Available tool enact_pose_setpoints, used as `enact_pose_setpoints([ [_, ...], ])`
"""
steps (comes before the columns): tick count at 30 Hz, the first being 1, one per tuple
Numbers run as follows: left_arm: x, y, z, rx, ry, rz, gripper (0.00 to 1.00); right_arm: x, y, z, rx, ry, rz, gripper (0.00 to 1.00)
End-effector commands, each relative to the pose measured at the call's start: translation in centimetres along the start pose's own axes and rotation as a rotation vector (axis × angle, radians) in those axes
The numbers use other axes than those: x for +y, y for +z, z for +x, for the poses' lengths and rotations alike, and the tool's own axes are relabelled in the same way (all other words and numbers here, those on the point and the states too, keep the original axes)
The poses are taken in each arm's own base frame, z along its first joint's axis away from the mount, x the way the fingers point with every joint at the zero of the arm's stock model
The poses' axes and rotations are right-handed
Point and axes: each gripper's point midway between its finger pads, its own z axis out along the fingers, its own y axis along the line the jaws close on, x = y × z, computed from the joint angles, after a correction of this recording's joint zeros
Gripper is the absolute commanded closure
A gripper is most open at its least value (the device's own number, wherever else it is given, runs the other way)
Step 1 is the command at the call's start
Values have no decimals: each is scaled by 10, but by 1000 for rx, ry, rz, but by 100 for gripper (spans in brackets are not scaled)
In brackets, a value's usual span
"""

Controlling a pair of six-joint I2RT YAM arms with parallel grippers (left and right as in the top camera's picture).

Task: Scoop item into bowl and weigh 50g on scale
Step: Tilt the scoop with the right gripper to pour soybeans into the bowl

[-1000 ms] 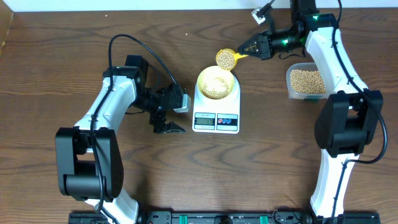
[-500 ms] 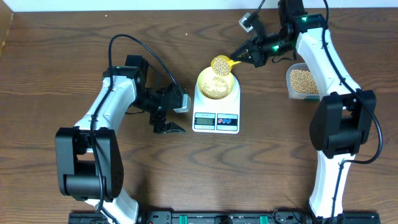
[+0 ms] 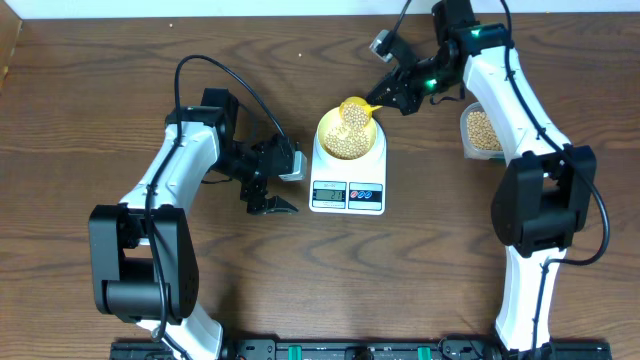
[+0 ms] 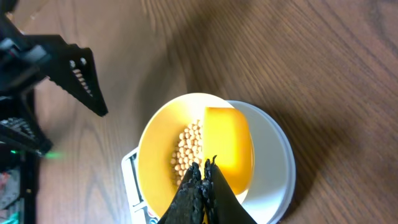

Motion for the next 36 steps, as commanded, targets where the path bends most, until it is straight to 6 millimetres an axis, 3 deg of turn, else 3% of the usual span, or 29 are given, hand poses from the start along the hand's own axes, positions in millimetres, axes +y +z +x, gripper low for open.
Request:
enact_pose_setpoints([
  [1,-1,-1,-1,-6,6,-1,2,19,-11,-16,36,-128,93,99],
  [14,-1,-1,-1,-6,6,-1,2,39,-27,-34,119,-332,269,99],
  [19,-1,-1,-1,-6,6,-1,2,55,-23,-42,156,-450,300,99],
  [23,-1,-1,-1,-6,6,-1,2,55,-17,-39,230,-517,362,99],
  [36,-1,-1,-1,-6,6,-1,2,53,-16,-51,206,-623,373,99],
])
